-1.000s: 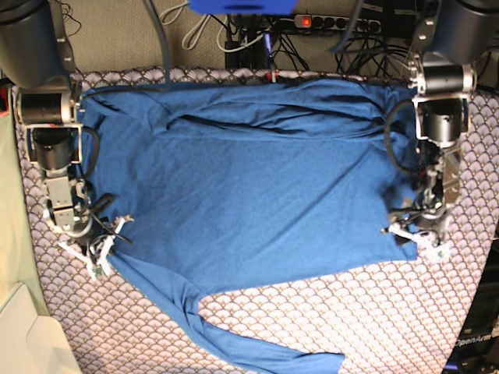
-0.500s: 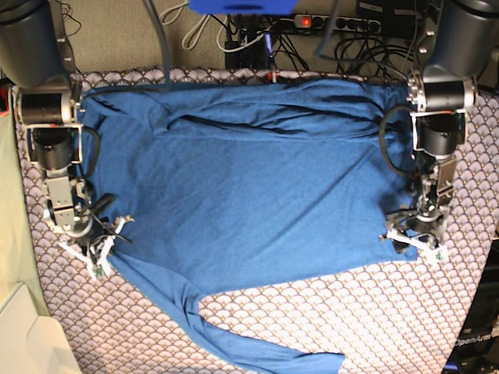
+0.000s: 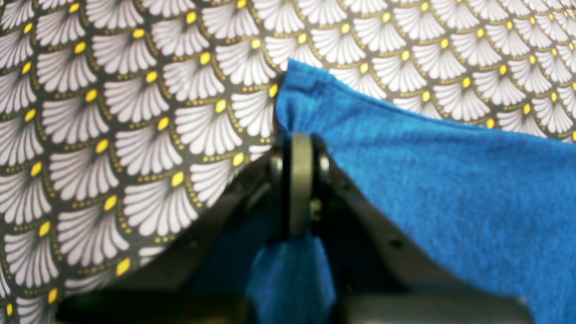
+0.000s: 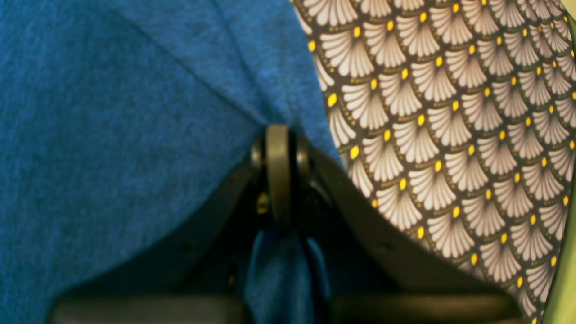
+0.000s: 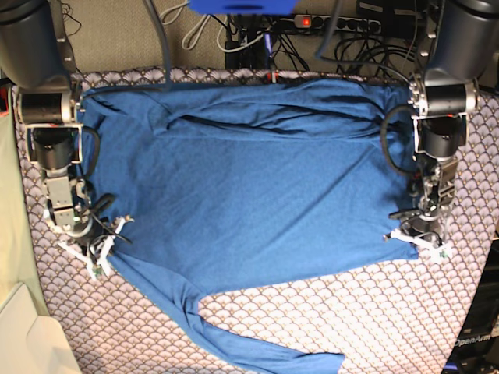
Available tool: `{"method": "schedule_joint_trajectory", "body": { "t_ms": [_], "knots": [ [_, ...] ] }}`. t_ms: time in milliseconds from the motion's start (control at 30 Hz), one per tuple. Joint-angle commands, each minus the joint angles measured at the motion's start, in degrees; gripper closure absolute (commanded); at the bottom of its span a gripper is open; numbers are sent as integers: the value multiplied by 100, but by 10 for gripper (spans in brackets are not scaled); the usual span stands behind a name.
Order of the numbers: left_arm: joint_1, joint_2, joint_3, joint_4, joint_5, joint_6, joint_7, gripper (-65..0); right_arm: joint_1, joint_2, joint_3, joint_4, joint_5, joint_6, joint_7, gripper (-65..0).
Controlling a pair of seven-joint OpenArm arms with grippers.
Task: Fold the T-shirt properly
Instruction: 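Grasp the side edges of the shirt body with both grippers, then lift the held side edges and fold the hem half toward the collar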
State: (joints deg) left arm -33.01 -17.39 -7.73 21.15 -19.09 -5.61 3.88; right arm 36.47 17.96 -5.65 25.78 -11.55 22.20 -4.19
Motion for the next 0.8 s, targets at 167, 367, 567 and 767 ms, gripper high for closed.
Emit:
{"method": "schedule_joint_trajectory", "body": {
  "t_ms": [167,367,567,767],
  "knots": [
    [-79,-15,3,44,-29,-33,232,-6,-100,99,174,767,263,18,-219,0],
    [-35,-24,-5,255,-38,-42,320,-6,-442,90,692,1813,289,352,-790,0],
    [466,-42,-32,2022,-47,-6,1480,-6,-908,99,833,2710,289,369,-1019,0],
    [897,-59,-41,3182,-47,2,2008,-6,-1374,108,1035,3325,289,369,-1028,0]
  ]
}}
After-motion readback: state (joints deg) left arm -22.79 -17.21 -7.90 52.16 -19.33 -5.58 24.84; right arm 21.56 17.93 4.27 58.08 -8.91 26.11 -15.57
